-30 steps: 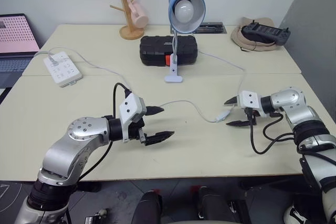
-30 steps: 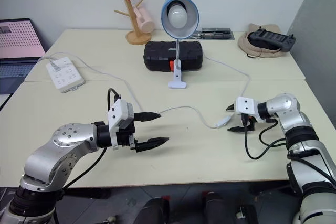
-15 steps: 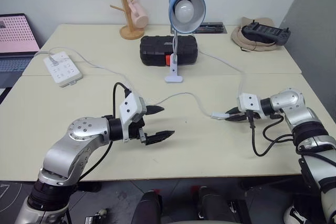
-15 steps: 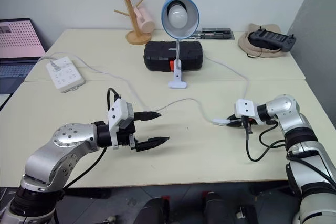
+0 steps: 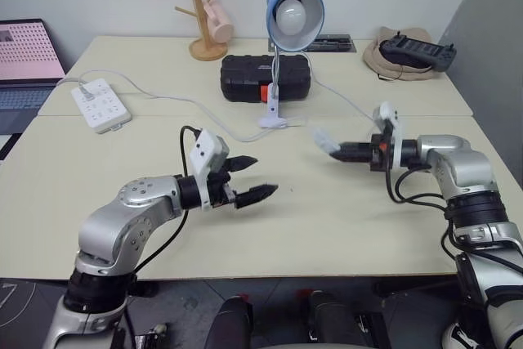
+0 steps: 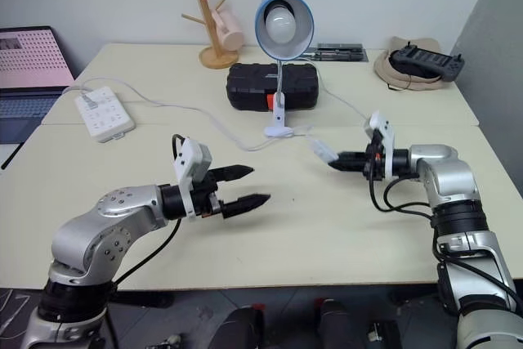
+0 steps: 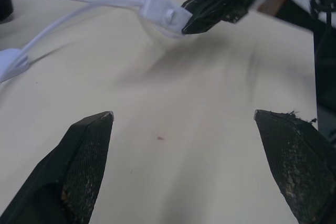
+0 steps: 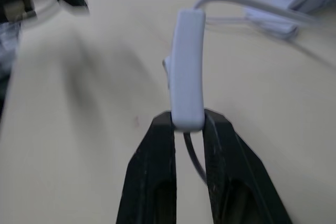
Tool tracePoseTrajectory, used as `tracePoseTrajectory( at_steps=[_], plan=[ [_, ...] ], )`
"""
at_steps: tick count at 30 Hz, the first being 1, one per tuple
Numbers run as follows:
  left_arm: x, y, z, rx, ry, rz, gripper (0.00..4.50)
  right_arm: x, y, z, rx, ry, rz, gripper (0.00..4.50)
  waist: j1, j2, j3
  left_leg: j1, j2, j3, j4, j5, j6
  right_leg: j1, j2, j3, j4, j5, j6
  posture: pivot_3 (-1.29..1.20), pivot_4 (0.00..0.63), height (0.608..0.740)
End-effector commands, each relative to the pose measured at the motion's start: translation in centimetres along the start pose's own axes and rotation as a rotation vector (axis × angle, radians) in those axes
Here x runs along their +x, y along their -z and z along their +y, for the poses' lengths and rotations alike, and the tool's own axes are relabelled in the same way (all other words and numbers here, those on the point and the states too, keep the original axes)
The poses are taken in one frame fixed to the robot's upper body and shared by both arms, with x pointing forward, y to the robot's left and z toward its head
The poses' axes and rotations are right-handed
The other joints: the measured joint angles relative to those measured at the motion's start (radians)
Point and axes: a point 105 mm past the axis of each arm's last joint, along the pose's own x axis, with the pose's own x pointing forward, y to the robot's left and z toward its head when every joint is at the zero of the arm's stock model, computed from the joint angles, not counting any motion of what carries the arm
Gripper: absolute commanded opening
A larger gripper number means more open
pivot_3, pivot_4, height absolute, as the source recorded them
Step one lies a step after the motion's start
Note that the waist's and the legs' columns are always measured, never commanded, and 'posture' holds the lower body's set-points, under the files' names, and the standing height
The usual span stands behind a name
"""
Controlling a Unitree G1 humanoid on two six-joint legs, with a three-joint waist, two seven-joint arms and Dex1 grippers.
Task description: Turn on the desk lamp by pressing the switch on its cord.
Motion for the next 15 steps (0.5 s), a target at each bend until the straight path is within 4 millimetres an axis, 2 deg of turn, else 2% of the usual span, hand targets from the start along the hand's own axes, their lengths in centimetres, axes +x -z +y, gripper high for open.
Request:
tracePoseTrajectory(
  at_steps=[1, 4, 10, 15],
  plan=[
    [0.7, -1.5, -0.6, -0.206, 0.037, -0.087, 4.50, -0.8, -2.9, 1.6, 0.144, -0.012, -0.115, 0.34, 0.000, 0.000, 0.000, 0.000, 0.000, 0.000, 0.000, 0.000, 0.000, 0.000, 0.000, 0.000, 0.000, 0.000, 0.000, 0.00, 0.150, 0.740],
    [1.4, -2.3, -1.3, -0.328, 0.091, -0.141, 4.50, -1.2, -3.4, 2.2, 0.240, -0.021, -0.152, 0.34, 0.002, 0.000, 0.000, -0.001, -0.001, -0.001, 0.001, 0.000, 0.000, 0.000, -0.001, -0.001, 0.000, 0.000, 0.000, 0.00, 0.150, 0.740],
    [2.6, -4.2, -1.4, -0.507, 0.146, -0.256, 4.50, -2.0, -3.4, 3.2, 0.334, -0.023, -0.164, 0.34, 0.001, 0.000, 0.000, 0.000, -0.002, 0.001, 0.001, 0.000, 0.000, 0.000, 0.000, 0.000, 0.000, 0.000, 0.000, 0.00, 0.150, 0.740],
    [4.0, -5.0, -2.2, -0.602, 0.238, -0.291, 4.50, -2.3, -3.5, 6.2, 0.372, -0.115, -0.140, 0.34, 0.000, 0.000, 0.000, 0.000, -0.003, 0.003, 0.000, 0.000, 0.000, 0.000, 0.000, 0.000, 0.000, 0.000, 0.000, 0.00, 0.150, 0.740]
  ],
)
